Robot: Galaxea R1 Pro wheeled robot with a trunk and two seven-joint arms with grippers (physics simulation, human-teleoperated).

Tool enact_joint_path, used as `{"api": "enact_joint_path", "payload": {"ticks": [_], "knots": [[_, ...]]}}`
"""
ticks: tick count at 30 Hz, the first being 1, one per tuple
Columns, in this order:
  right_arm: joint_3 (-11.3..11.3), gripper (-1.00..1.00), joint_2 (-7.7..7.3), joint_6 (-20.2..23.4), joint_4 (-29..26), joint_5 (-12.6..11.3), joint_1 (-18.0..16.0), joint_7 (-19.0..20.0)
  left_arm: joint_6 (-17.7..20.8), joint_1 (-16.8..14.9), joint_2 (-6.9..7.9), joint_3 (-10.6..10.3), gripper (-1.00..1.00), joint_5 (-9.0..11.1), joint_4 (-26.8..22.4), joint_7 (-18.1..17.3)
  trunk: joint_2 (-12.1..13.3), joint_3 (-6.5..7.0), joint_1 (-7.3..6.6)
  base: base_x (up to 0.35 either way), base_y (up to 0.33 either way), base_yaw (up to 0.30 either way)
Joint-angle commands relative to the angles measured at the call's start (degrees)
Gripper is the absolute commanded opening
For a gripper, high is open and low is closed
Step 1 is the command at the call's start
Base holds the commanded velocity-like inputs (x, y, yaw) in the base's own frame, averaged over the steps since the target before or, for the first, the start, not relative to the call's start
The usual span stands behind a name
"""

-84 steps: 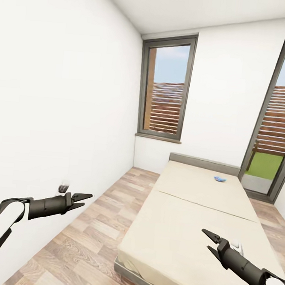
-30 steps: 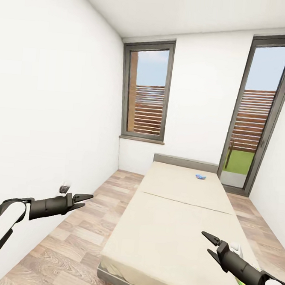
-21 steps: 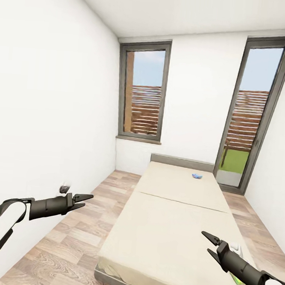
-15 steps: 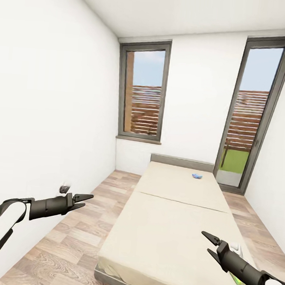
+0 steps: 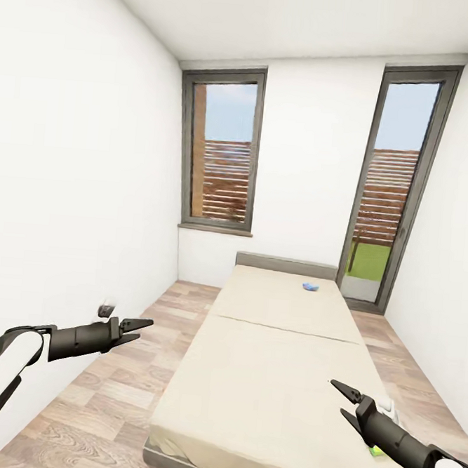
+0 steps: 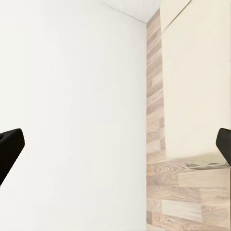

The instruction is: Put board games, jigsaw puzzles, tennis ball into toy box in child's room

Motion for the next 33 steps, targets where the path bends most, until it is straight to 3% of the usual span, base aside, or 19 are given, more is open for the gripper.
{"api": "enact_joint_path", "payload": {"ticks": [1,28,33], "knots": [[-0.10,1.00,0.03,0.27,0.04,0.38,-0.04,0.43,0.06,-0.02,0.04,-0.04,1.00,-0.43,0.03,-0.50,-0.04,0.01,0.02,0.000,-0.076,-0.250],[-0.14,1.00,0.04,0.13,1.20,0.41,-0.04,0.33,-0.03,-0.02,-0.04,-0.10,1.00,-0.43,0.07,-0.50,-0.04,0.93,0.02,0.000,-0.100,-0.259],[0.23,1.00,0.07,-2.90,1.23,0.42,-0.04,0.45,-0.03,-0.02,-0.13,-0.10,1.00,-0.43,0.07,-0.50,-0.04,1.07,0.02,0.000,-0.104,-0.155]]}}
